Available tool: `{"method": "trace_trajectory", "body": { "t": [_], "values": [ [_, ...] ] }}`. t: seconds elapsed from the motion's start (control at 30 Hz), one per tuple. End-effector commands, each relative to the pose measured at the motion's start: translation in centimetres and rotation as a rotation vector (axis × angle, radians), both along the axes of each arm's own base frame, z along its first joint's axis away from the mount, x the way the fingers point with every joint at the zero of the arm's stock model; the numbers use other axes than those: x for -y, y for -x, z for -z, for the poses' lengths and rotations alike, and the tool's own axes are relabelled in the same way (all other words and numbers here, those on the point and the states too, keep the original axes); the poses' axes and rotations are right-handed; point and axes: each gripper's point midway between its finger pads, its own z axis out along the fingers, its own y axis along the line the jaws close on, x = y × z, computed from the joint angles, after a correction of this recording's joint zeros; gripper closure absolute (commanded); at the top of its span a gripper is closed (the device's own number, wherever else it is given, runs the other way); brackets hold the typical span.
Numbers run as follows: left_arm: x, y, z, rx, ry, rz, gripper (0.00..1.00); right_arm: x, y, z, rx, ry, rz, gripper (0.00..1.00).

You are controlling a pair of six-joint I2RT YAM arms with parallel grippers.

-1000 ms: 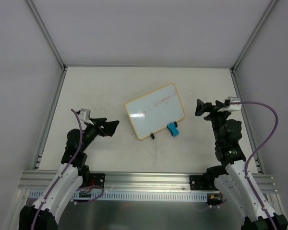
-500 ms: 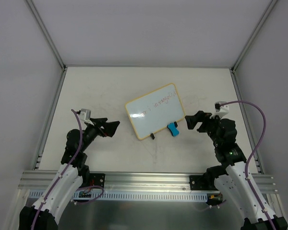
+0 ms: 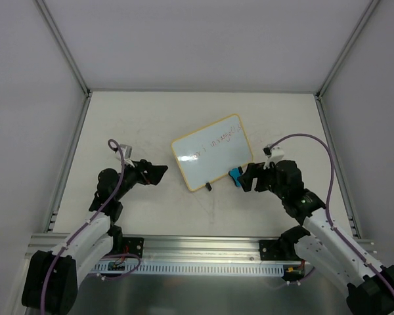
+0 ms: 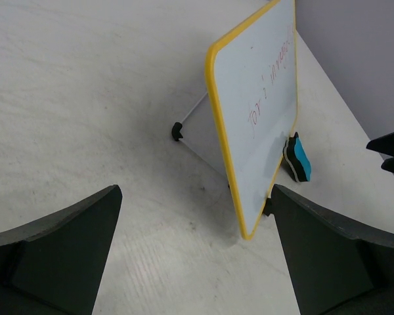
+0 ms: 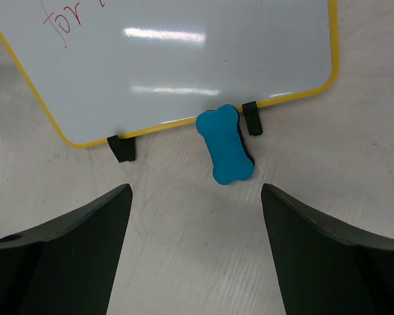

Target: Erase the whiteboard

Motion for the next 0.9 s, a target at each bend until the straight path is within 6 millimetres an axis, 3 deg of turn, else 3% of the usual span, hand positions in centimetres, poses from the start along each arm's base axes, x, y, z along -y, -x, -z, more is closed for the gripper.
{"method": "trace_trajectory", "body": {
  "t": [0.0, 0.2, 0.37, 0.57, 0.73, 0.87],
  "values": [
    [1.0, -1.2, -4.9, 0.167, 0.042, 0.036, 0.01, 0.4, -1.3, -0.4, 0.052, 0.024, 0.048, 0.17],
    [1.6, -3.0, -6.1, 0.217, 0.029, 0.051, 0.01, 1.1, -2.3, 1.9, 0.039, 0.079, 0.096, 0.17],
    [2.5, -4.5, -6.7, 0.233, 0.022, 0.094, 0.01, 0.2, -2.9, 1.9, 0.089, 0.093, 0.048, 0.13],
    [3.7, -5.2, -5.7, 0.217, 0.039, 0.157, 0.01, -0.6, -3.2, 2.3, 0.157, 0.067, 0.019, 0.18],
    [4.3, -5.9, -6.0, 0.23, 0.044, 0.188, 0.01, -1.0, -2.9, 4.1, 0.132, 0.117, -0.017, 0.18],
    [4.4, -6.0, -6.2, 0.234, 0.051, 0.196, 0.01, -1.8, -3.3, 4.1, 0.172, 0.119, -0.05, 0.18]
  ]
}}
